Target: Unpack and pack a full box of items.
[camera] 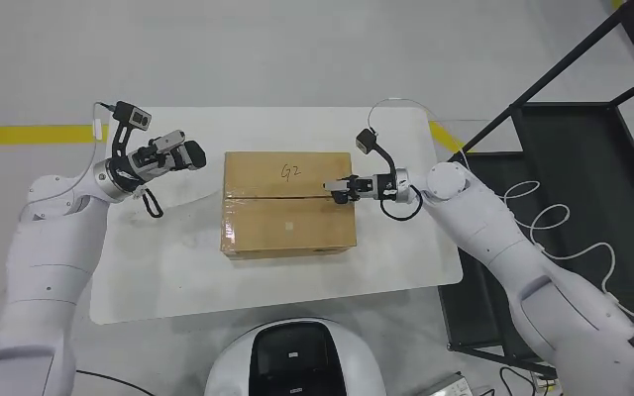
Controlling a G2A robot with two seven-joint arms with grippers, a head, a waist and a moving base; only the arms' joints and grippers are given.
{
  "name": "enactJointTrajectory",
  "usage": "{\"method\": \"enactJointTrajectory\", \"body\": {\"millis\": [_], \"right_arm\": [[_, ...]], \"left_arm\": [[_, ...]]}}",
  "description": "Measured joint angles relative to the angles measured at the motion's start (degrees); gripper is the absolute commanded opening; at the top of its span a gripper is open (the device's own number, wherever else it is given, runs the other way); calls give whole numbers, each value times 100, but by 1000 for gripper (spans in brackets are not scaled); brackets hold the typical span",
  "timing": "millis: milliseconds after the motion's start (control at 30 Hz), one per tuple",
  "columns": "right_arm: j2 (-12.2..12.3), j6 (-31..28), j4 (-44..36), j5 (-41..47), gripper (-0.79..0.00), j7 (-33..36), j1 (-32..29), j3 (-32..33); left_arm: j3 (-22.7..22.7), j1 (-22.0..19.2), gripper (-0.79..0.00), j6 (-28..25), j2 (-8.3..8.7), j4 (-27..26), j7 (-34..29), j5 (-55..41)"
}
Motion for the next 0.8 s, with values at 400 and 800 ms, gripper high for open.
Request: {"method": "enactJointTrajectory", "body": {"millis": [400,800], "right_arm": [[0,0,0,0,0,0,0,0],[0,0,0,0,0,0,0,0]], "left_arm": [[-492,815,0,698,224,-564,-434,-47],[-1320,2411,0,281,352,-1897,558,-499]]}}
